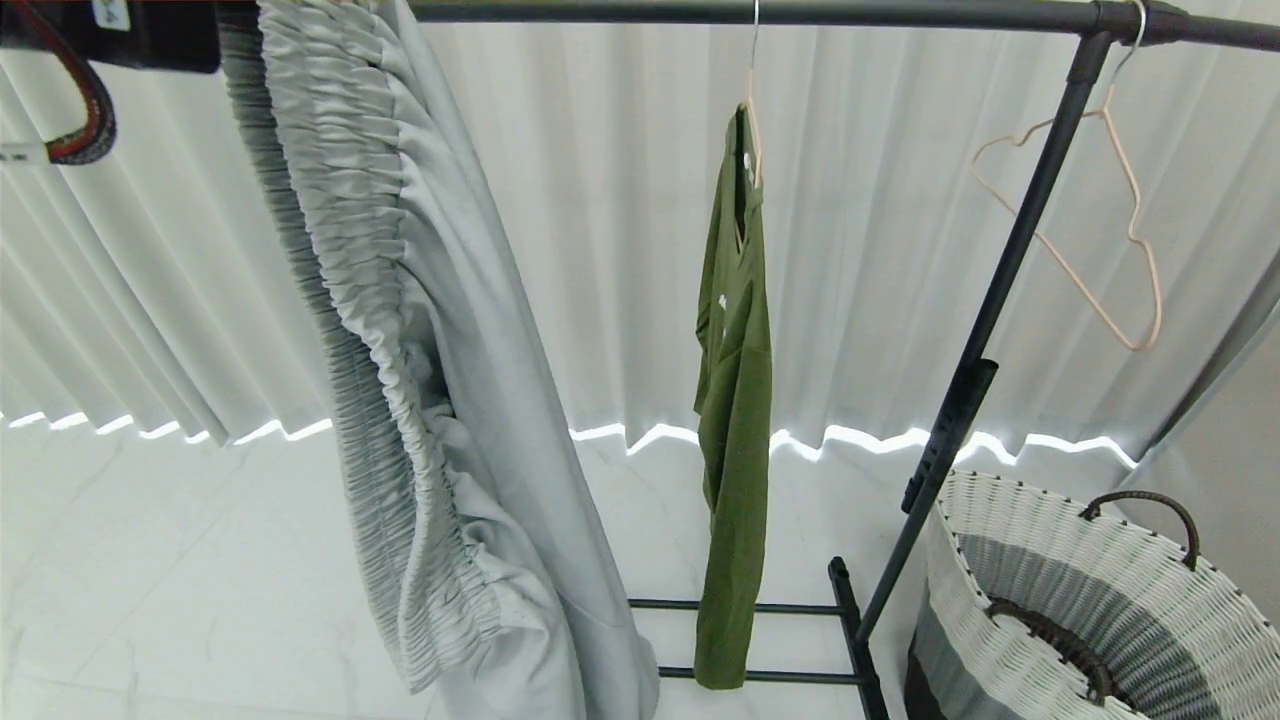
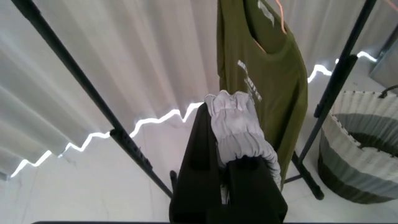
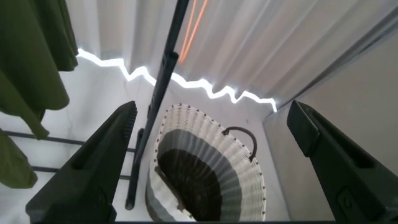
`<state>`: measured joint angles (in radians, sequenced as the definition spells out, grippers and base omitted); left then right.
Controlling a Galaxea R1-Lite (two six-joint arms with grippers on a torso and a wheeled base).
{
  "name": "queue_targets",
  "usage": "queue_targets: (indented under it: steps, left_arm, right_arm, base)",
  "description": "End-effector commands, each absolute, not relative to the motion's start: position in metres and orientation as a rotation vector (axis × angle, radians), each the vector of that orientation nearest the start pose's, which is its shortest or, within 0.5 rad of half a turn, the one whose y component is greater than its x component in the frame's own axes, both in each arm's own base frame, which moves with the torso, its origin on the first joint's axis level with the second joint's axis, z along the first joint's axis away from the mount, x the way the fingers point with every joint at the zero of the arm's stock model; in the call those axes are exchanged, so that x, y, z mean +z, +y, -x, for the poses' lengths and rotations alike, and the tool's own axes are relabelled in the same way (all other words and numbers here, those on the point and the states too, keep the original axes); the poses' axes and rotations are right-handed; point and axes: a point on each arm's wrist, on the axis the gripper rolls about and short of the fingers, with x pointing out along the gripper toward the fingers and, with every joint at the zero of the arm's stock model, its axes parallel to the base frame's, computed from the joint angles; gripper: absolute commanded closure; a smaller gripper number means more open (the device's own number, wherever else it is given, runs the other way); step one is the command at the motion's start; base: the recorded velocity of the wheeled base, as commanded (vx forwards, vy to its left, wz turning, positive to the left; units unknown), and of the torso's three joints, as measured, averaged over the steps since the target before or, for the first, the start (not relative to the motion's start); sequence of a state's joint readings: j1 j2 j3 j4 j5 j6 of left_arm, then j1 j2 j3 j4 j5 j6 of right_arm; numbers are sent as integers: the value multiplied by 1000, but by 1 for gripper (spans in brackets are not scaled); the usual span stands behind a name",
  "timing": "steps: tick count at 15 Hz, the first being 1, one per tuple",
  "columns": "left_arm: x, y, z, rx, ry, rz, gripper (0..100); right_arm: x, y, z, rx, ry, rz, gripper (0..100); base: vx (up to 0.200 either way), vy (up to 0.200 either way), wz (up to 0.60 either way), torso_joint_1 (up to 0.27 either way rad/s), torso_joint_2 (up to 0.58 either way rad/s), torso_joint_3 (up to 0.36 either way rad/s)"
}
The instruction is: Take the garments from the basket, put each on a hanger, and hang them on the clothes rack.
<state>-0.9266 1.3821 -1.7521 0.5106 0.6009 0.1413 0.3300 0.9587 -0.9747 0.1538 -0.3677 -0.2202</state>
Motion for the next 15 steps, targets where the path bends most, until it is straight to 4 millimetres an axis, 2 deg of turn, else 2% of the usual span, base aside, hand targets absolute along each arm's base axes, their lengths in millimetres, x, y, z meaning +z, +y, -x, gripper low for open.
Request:
queue_targets:
  steps: [1, 5, 9, 15]
  left_arm:
    - [415, -132, -115, -332, 75, -242, 100]
    - [415, -130, -114, -329, 74, -251, 100]
    - [409, -127, -112, -331, 84, -282, 100]
    - [403, -127, -112, -334, 97, -329, 100]
  right_arm:
    - [308, 24, -100, -33, 144, 270, 0]
    - [296, 18, -105, -76, 195, 321, 0]
    - [300, 18, -111, 31, 177, 308, 0]
    - [293, 14, -136, 38, 254, 280, 0]
  base:
    - [0, 0, 0, 163, -481, -305]
    - [0, 0, 0, 181, -476, -303]
    - [0, 0, 0, 200, -496, -295]
    - [0, 0, 0, 45, -109, -64]
